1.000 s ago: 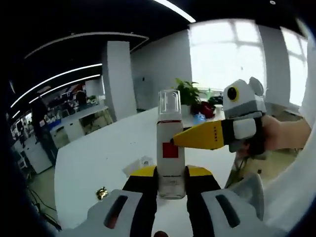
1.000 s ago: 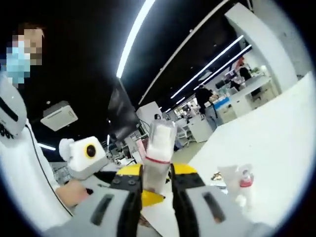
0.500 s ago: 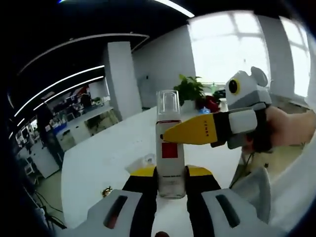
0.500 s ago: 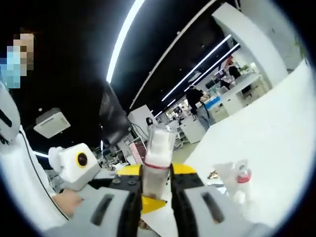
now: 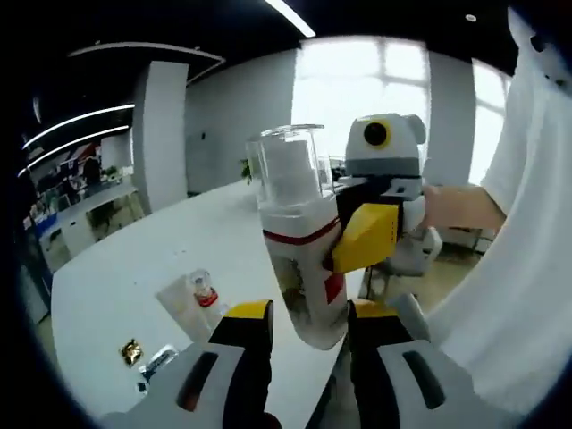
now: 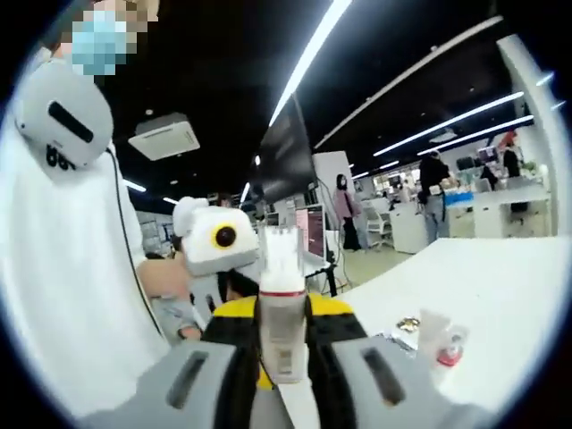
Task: Arrange the skincare products in the storage area until every visible bottle or jar stands upright without overlapping.
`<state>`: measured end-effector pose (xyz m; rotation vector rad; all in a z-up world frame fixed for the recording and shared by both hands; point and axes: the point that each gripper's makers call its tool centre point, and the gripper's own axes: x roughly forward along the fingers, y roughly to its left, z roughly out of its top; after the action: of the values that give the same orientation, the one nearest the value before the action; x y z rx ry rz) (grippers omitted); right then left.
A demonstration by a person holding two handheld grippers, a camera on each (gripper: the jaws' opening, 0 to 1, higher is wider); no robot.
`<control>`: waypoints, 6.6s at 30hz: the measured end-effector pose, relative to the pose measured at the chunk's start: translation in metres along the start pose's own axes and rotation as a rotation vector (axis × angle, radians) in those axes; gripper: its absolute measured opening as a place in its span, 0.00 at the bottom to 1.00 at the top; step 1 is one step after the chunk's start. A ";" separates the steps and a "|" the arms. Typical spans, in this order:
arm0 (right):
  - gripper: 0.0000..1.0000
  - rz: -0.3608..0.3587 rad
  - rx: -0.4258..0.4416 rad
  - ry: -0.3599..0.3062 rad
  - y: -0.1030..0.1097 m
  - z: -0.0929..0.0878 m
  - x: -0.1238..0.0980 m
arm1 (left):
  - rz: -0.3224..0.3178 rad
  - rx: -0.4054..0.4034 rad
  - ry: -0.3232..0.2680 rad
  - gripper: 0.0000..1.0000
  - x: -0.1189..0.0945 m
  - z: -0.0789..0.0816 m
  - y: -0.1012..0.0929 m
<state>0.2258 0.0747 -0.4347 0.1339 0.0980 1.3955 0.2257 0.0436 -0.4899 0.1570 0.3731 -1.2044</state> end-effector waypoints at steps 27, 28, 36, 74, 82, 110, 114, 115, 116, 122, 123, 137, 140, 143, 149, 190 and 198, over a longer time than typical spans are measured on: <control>0.22 0.007 0.022 0.036 -0.004 -0.023 0.006 | -0.062 0.073 0.150 0.17 0.002 -0.024 0.005; 0.22 0.006 0.021 0.035 -0.004 -0.023 0.006 | -0.066 0.072 0.156 0.17 0.003 -0.026 0.005; 0.20 -0.013 -0.024 0.042 -0.013 -0.016 0.004 | -0.080 0.075 0.198 0.17 0.011 -0.039 0.014; 0.18 0.025 -0.076 0.292 -0.064 -0.107 0.011 | -0.109 0.075 0.257 0.18 0.053 -0.102 0.057; 0.18 0.039 -0.085 0.369 -0.076 -0.139 0.011 | -0.105 0.093 0.296 0.18 0.064 -0.131 0.066; 0.19 -0.035 -0.075 0.500 -0.102 -0.206 0.018 | -0.045 0.084 0.339 0.18 0.088 -0.194 0.092; 0.19 -0.052 -0.072 0.498 -0.105 -0.206 0.019 | -0.046 0.070 0.320 0.18 0.090 -0.194 0.094; 0.19 -0.057 -0.067 0.498 -0.106 -0.206 0.019 | -0.045 0.073 0.316 0.18 0.091 -0.193 0.095; 0.19 -0.062 -0.067 0.498 -0.107 -0.206 0.019 | -0.045 0.074 0.313 0.18 0.091 -0.193 0.096; 0.20 -0.113 -0.015 0.506 -0.115 -0.208 0.017 | -0.057 0.086 0.300 0.18 0.095 -0.190 0.100; 0.21 -0.120 -0.016 0.507 -0.116 -0.209 0.017 | -0.059 0.089 0.300 0.18 0.096 -0.189 0.101; 0.34 -0.190 0.038 0.479 -0.118 -0.209 0.005 | -0.068 0.110 0.296 0.18 0.101 -0.185 0.119; 0.35 -0.203 0.056 0.477 -0.115 -0.211 0.002 | -0.062 0.106 0.292 0.18 0.103 -0.183 0.127; 0.39 -0.219 0.074 0.483 -0.112 -0.216 -0.004 | -0.059 0.100 0.286 0.18 0.105 -0.181 0.132; 0.45 -0.259 0.107 0.491 -0.111 -0.222 -0.017 | -0.055 0.101 0.279 0.18 0.111 -0.178 0.143; 0.54 -0.387 0.156 0.485 -0.123 -0.226 -0.042 | -0.059 0.107 0.292 0.19 0.126 -0.170 0.166; 0.54 -0.396 0.162 0.489 -0.120 -0.227 -0.044 | -0.058 0.100 0.295 0.20 0.128 -0.172 0.165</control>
<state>0.3019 0.0193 -0.6782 -0.0929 0.6124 0.9983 0.3846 0.0439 -0.7090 0.4153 0.5782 -1.2602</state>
